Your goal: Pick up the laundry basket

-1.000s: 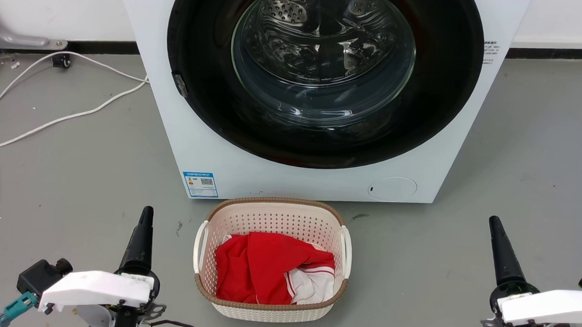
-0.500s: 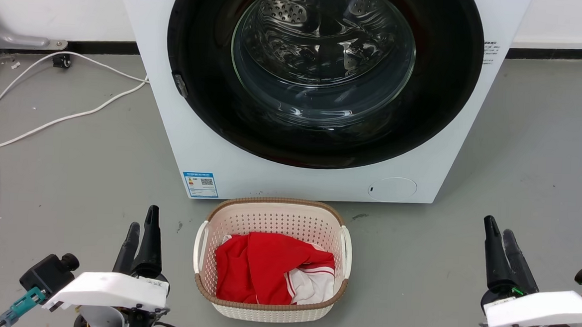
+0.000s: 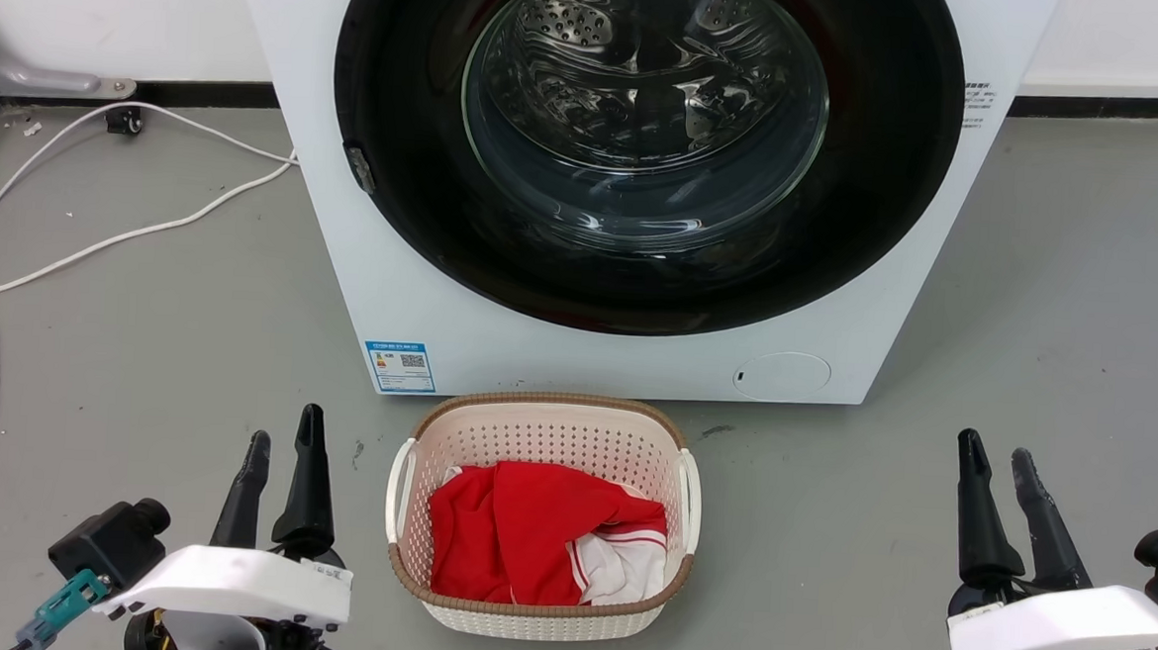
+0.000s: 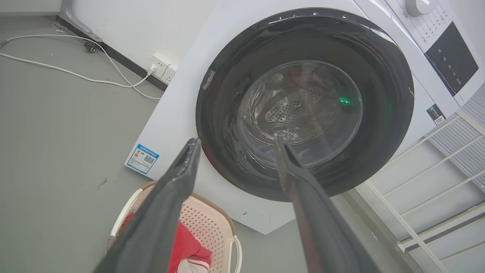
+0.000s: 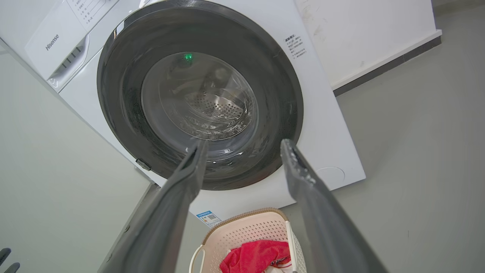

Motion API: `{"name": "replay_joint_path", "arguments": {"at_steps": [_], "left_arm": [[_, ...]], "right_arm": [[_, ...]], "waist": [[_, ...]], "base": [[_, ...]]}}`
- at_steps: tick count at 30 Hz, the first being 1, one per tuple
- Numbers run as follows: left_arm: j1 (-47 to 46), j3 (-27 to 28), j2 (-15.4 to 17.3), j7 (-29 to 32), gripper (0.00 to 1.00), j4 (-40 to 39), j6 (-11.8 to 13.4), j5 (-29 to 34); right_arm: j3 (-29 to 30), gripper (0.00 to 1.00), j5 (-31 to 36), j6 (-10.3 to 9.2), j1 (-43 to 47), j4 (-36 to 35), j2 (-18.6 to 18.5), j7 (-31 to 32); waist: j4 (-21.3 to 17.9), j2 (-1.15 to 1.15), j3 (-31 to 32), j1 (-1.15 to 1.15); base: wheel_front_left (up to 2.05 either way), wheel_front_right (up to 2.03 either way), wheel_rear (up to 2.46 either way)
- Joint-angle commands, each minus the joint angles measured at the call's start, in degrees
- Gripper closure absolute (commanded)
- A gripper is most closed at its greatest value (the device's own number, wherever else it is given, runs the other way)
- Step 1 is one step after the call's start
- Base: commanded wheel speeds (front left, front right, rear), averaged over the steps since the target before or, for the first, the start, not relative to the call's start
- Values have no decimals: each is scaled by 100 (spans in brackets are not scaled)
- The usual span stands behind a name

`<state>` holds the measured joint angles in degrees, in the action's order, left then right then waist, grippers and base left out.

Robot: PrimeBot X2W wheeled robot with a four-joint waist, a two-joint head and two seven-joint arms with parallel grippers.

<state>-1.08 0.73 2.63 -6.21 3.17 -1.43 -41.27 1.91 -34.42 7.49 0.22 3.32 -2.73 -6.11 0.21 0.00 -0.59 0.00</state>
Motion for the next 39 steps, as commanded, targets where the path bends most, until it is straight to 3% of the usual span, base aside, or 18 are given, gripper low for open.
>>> {"name": "replay_joint_path", "arguments": {"at_steps": [1,39], "left_arm": [[12,-5,25,-53,0,-103,7,173],[211,-93,30,-582,0,-224,54,2243]], "right_arm": [[-13,0,184,0,-22,-121,-17,-62],[-54,0,2292,0,228,-377,-21,-594]], "waist": [[1,0,-1,0],[29,0,-25,0]], "base": [[0,0,0],[0,0,0]]}}
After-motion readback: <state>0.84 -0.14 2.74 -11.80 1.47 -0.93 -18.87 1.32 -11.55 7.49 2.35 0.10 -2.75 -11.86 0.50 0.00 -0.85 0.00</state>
